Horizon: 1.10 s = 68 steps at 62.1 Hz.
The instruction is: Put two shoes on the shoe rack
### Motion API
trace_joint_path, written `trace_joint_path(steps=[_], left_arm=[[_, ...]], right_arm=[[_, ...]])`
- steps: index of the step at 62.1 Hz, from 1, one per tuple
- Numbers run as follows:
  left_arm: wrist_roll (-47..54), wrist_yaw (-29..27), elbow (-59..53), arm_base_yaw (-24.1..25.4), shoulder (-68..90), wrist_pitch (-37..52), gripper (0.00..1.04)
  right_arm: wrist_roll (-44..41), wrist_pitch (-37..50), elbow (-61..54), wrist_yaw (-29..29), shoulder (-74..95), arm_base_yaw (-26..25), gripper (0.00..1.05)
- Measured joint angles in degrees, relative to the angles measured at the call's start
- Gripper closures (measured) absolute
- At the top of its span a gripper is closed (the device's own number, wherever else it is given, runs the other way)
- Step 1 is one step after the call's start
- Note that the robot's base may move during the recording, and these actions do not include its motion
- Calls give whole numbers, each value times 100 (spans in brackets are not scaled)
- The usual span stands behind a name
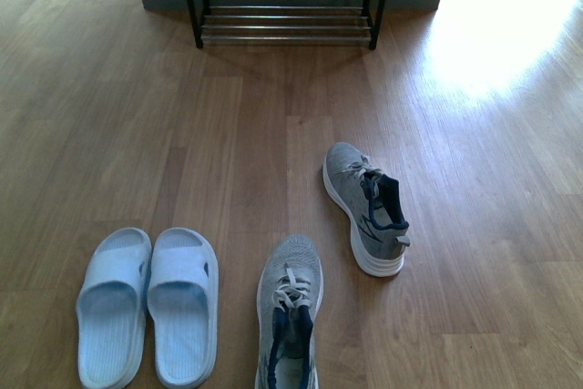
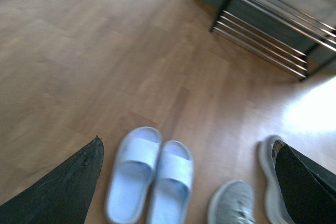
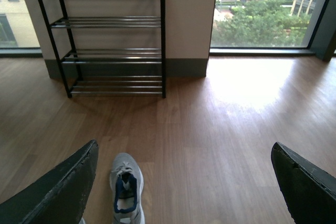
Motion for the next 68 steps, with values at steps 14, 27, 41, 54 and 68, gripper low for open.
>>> trace_joint_path(steps=[14,27,41,54,68], left_arm=[[1167,1467,1261,101,4009,374,9],[1751,2297,2428,96,6081,212,9],[2031,3397,3707,59,7914,-66,9],[1797,4065,4776,-120,9184,-251,9],[1445,4385,5711,-492,10139,-702,9]], right_arm=[[0,0,0,0,0,0,9],[0,0,0,0,0,0,9],[0,0,0,0,0,0,9],[0,0,0,0,0,0,9],[0,0,0,0,0,0,9]])
